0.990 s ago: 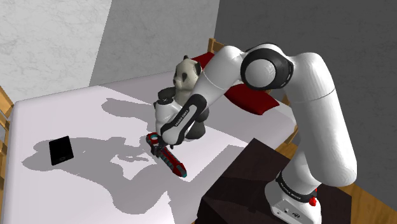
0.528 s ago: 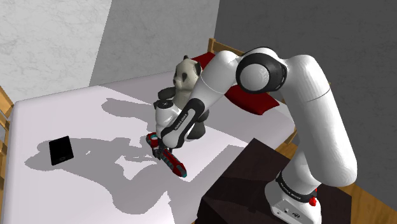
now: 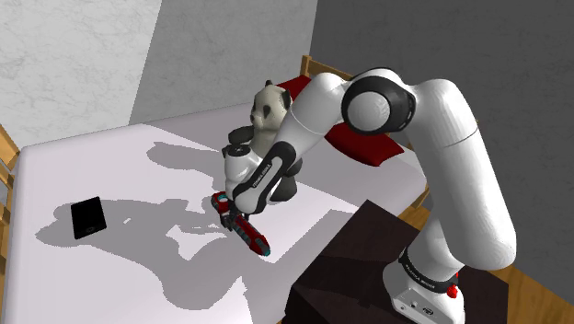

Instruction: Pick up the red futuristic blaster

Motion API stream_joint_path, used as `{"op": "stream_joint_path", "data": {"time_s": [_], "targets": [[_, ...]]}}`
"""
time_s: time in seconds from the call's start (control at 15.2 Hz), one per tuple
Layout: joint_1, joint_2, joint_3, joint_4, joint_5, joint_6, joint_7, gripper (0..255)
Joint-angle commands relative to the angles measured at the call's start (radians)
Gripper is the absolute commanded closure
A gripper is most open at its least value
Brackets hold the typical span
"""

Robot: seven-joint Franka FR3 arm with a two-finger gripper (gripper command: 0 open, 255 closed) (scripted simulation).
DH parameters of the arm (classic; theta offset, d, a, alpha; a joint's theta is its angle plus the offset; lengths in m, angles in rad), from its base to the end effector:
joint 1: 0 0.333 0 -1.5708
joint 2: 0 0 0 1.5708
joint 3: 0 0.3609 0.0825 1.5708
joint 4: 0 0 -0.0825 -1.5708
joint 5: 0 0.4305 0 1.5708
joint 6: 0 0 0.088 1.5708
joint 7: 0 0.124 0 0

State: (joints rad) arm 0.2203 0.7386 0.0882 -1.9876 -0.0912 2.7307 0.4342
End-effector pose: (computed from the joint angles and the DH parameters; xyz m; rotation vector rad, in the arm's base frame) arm 0.6108 0.1991 0.0619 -3.1156 0.1018 -0.0006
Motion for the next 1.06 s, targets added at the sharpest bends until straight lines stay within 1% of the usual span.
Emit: {"op": "stream_joint_path", "data": {"time_s": [0.0,0.86,0.99], "targets": [[-0.002,-0.02,0.003,-0.008,0.002,-0.011,-0.001,255],[-0.019,-0.181,0.024,-0.059,0.02,-0.121,-0.011,255],[-0.019,-0.183,0.024,-0.06,0.02,-0.122,-0.011,255]]}}
